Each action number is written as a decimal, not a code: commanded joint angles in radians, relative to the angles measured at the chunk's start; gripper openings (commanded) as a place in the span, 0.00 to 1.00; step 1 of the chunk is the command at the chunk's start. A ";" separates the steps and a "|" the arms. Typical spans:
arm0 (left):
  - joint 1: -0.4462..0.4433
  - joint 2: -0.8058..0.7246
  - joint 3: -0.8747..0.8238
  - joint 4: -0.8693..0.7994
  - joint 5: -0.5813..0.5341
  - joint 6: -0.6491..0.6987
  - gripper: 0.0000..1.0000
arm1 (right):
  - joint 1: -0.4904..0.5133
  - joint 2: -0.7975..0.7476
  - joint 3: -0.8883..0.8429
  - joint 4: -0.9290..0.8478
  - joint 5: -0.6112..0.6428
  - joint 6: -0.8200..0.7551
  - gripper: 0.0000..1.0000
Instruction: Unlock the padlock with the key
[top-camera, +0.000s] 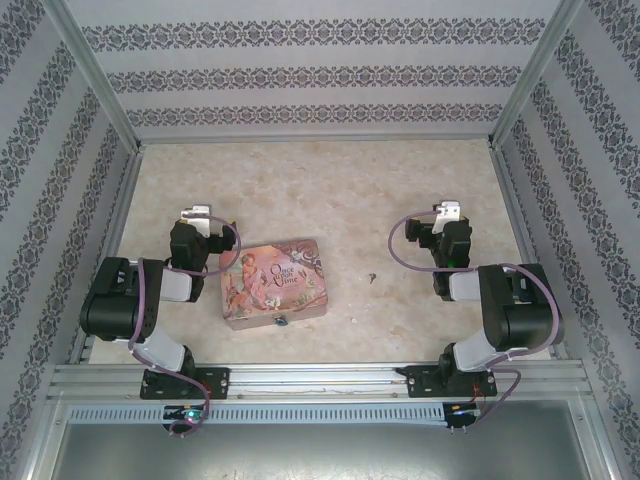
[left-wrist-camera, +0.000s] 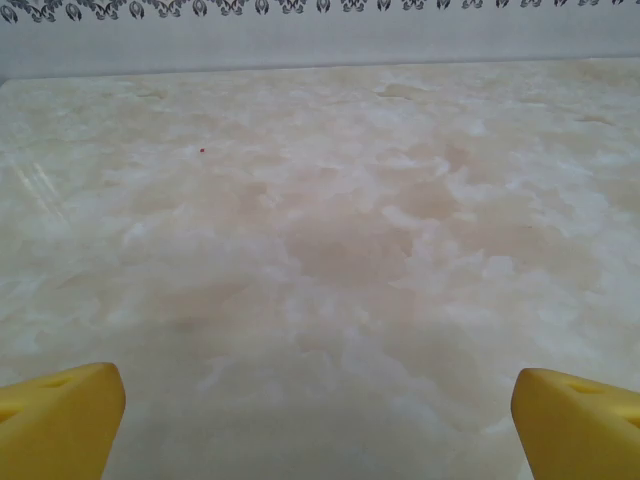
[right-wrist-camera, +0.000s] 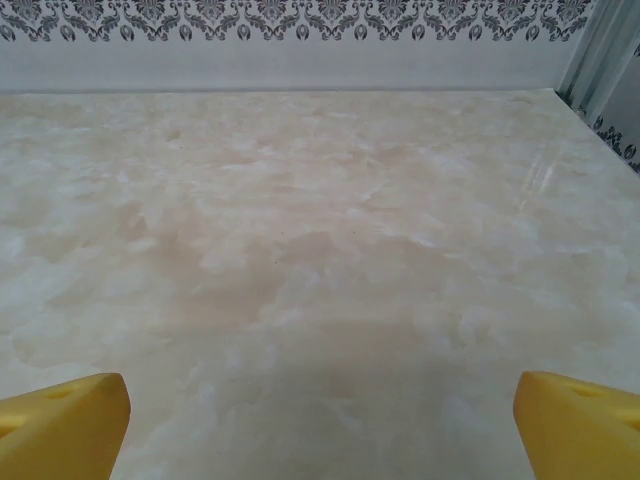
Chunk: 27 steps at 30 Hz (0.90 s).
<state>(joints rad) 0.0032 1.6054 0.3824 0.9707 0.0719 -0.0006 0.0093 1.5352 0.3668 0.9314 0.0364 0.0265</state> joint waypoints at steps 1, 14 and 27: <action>0.007 -0.012 0.001 -0.011 0.022 0.014 0.99 | 0.006 -0.003 0.011 0.015 0.005 0.008 0.98; 0.008 -0.012 0.000 -0.012 0.022 0.014 0.99 | 0.003 -0.003 0.011 0.014 0.000 0.009 0.98; 0.007 -0.011 0.005 -0.022 -0.041 -0.004 0.99 | -0.002 -0.003 0.011 0.014 -0.008 0.014 0.98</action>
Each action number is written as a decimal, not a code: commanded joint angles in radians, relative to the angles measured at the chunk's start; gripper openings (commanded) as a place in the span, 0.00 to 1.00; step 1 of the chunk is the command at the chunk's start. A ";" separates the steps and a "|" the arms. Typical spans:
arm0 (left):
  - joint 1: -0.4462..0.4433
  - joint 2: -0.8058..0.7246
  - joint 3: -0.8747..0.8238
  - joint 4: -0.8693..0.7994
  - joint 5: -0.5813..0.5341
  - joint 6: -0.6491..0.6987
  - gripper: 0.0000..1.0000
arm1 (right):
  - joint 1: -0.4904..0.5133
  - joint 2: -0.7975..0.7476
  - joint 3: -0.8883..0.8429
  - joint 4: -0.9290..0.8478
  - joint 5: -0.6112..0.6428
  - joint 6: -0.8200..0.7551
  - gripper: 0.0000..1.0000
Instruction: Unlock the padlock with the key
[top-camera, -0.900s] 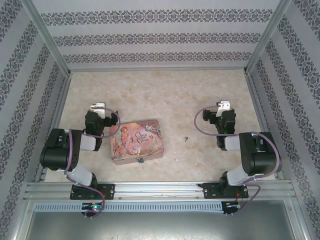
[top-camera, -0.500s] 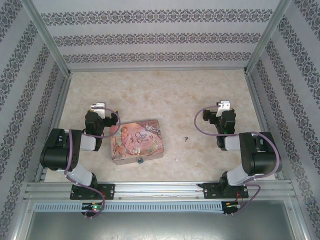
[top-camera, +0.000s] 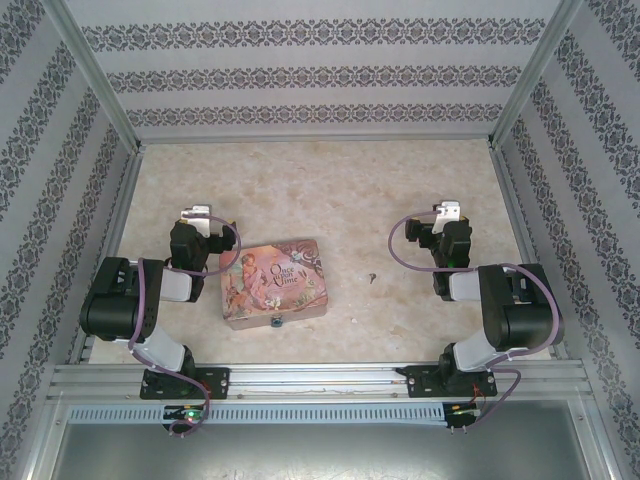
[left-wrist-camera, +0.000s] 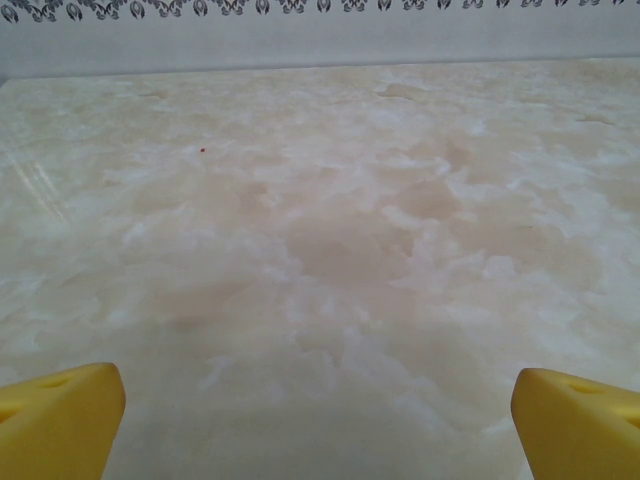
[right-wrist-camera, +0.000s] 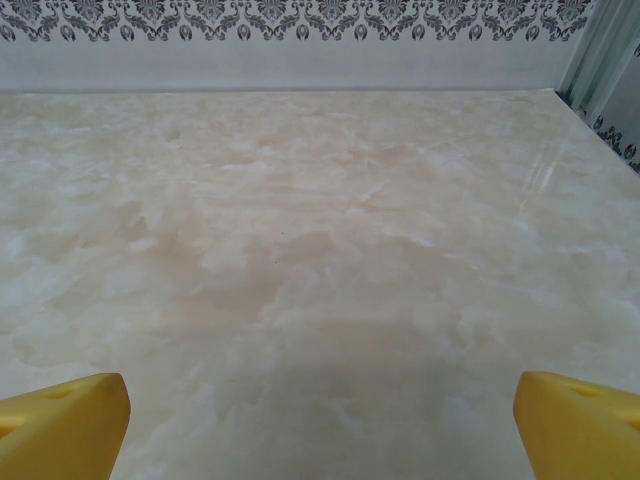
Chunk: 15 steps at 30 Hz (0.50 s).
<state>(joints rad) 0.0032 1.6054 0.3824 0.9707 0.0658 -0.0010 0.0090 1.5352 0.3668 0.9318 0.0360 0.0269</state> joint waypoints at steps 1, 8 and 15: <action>0.007 -0.011 0.001 -0.010 -0.039 -0.006 0.99 | -0.001 -0.003 0.011 0.013 -0.010 0.014 0.98; 0.007 -0.010 0.000 -0.007 -0.053 -0.010 0.99 | -0.001 -0.003 0.011 0.013 -0.010 0.014 0.98; 0.007 -0.069 -0.057 0.051 -0.031 -0.005 0.99 | -0.003 -0.034 0.008 -0.006 0.037 0.031 0.98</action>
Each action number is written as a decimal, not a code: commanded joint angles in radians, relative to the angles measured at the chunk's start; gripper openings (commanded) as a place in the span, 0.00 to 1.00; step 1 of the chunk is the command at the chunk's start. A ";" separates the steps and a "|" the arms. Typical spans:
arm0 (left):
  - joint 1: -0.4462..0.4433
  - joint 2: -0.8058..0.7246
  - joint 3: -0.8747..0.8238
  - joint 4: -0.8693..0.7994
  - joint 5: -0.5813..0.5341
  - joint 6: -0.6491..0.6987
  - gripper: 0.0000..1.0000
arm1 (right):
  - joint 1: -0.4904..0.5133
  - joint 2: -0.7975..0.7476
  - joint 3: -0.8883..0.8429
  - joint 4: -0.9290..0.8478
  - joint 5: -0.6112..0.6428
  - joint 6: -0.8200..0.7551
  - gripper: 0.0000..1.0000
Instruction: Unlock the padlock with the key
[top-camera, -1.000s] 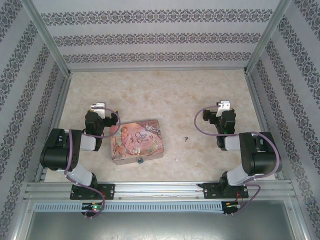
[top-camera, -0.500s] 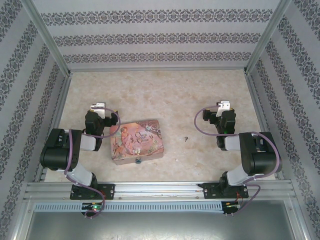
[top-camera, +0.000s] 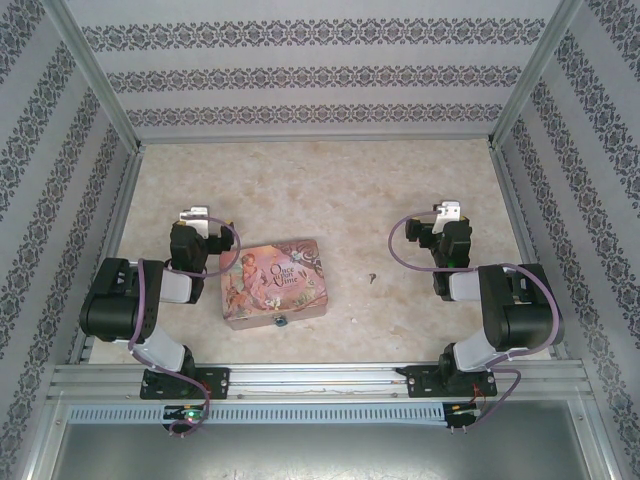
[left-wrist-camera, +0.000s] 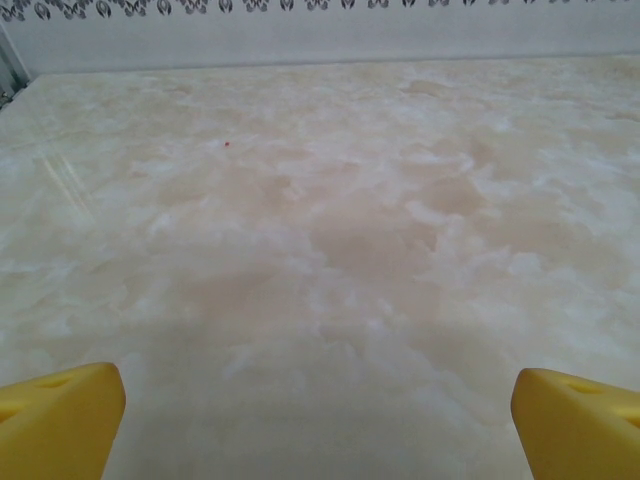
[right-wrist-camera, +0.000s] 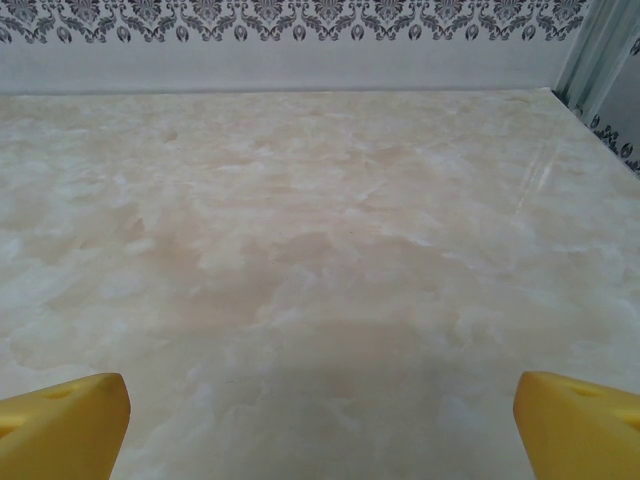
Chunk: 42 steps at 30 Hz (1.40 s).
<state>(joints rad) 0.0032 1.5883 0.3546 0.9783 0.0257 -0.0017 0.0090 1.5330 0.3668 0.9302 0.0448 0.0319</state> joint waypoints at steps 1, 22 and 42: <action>0.007 -0.077 -0.034 0.032 0.003 -0.004 0.99 | -0.003 -0.039 0.008 -0.009 0.025 0.024 0.98; 0.009 -0.802 0.320 -1.383 0.039 -0.481 0.99 | 0.004 -0.622 0.248 -0.989 -0.413 0.343 0.98; 0.000 -0.903 0.166 -1.575 0.414 -0.810 1.00 | 0.450 -0.381 0.270 -1.112 -0.670 0.555 0.98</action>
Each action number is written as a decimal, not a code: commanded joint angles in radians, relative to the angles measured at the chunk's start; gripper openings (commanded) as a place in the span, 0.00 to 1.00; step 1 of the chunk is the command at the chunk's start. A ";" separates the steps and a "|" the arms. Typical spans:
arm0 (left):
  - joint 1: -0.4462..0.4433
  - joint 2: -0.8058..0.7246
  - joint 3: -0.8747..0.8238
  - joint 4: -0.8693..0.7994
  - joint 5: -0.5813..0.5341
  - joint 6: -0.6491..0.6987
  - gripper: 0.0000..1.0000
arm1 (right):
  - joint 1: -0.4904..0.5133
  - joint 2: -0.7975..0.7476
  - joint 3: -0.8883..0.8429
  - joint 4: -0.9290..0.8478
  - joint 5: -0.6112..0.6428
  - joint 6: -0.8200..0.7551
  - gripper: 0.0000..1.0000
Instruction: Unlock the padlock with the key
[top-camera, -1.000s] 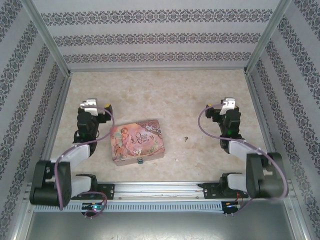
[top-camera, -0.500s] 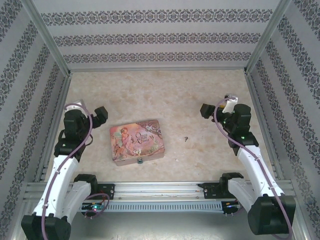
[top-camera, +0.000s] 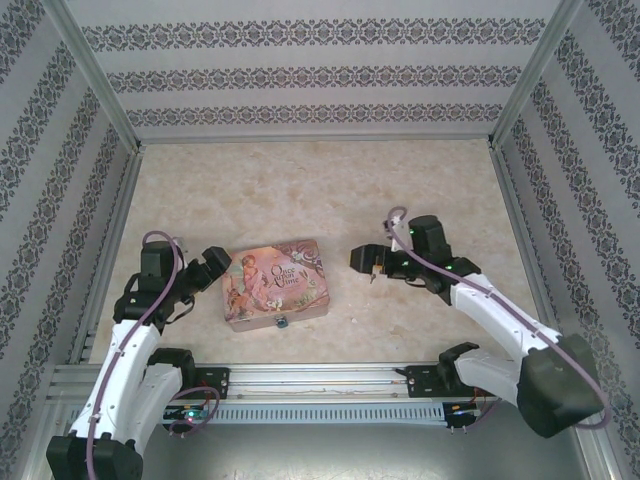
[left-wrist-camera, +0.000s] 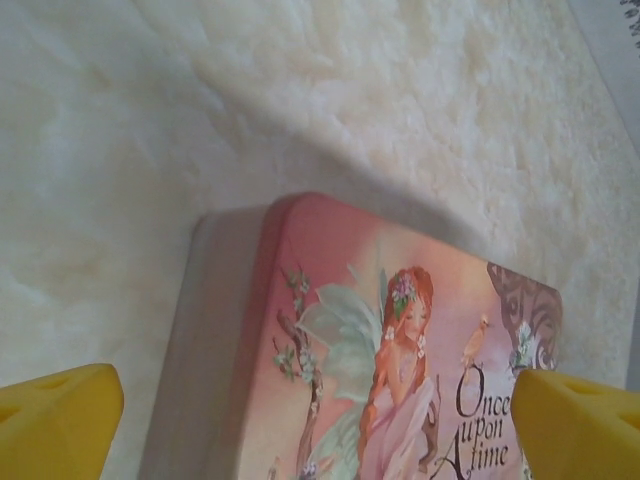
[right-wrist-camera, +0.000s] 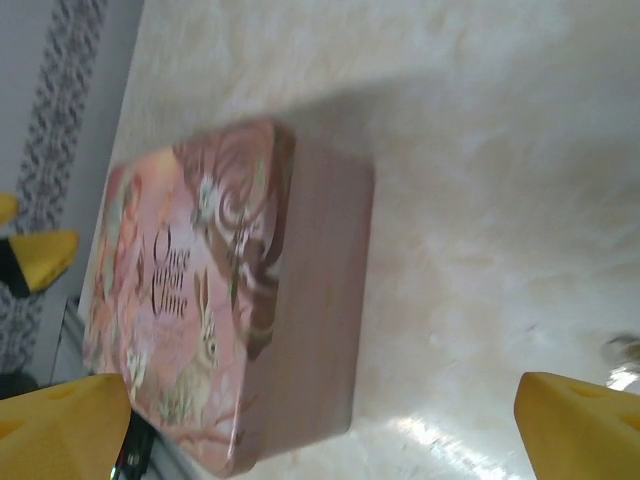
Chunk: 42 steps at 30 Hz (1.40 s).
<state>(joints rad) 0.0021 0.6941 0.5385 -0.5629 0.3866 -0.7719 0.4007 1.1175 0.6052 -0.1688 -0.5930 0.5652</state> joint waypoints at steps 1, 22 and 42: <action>0.000 -0.008 -0.026 -0.033 0.060 -0.043 1.00 | 0.079 0.054 0.038 -0.014 -0.034 0.020 0.98; -0.077 0.114 -0.068 0.138 0.170 -0.072 1.00 | 0.252 0.375 0.219 0.077 -0.053 0.073 0.92; -0.242 0.644 0.268 0.394 0.176 -0.009 1.00 | 0.205 0.400 0.264 0.142 0.046 0.122 0.87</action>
<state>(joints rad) -0.2035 1.2892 0.7258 -0.3134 0.4583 -0.8074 0.5972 1.5139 0.8371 -0.0959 -0.5190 0.6682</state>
